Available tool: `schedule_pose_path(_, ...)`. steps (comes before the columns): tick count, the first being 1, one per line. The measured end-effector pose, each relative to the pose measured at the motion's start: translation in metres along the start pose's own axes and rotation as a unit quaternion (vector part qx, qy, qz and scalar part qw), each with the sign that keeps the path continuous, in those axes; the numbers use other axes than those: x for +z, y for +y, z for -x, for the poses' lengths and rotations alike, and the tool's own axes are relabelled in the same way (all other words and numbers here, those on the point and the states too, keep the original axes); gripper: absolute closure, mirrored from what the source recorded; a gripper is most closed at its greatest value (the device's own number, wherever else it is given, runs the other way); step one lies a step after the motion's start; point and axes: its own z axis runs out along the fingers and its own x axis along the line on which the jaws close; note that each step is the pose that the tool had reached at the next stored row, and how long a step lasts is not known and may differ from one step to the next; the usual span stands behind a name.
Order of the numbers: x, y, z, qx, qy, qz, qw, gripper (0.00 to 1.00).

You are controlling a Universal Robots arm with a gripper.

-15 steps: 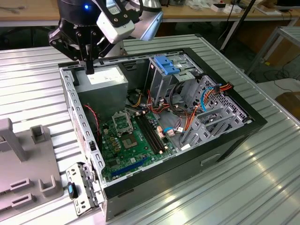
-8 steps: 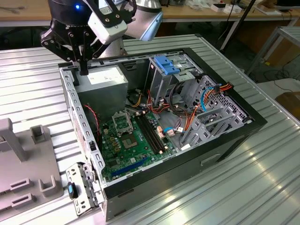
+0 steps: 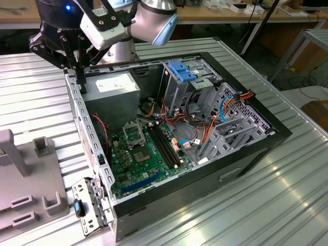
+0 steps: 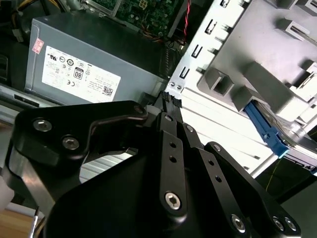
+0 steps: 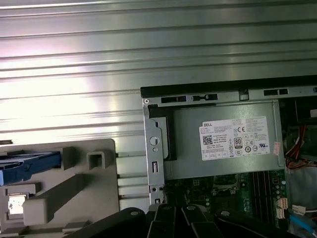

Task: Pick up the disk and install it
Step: 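Reach for the disk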

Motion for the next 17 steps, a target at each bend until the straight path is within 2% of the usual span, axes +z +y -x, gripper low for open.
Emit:
schedule_pose_path(2, -0.0002, -0.0005, -0.0064, 0.0, 0.0, 0.0, 1.0, 0.89)
schedule_pose_path(11, -0.0007, -0.002, -0.0268, 0.0, 0.0, 0.0, 1.0, 0.89)
schedule_pose_path(17, -0.0012, -0.0034, -0.0451, 0.0, 0.0, 0.0, 1.0, 0.89)
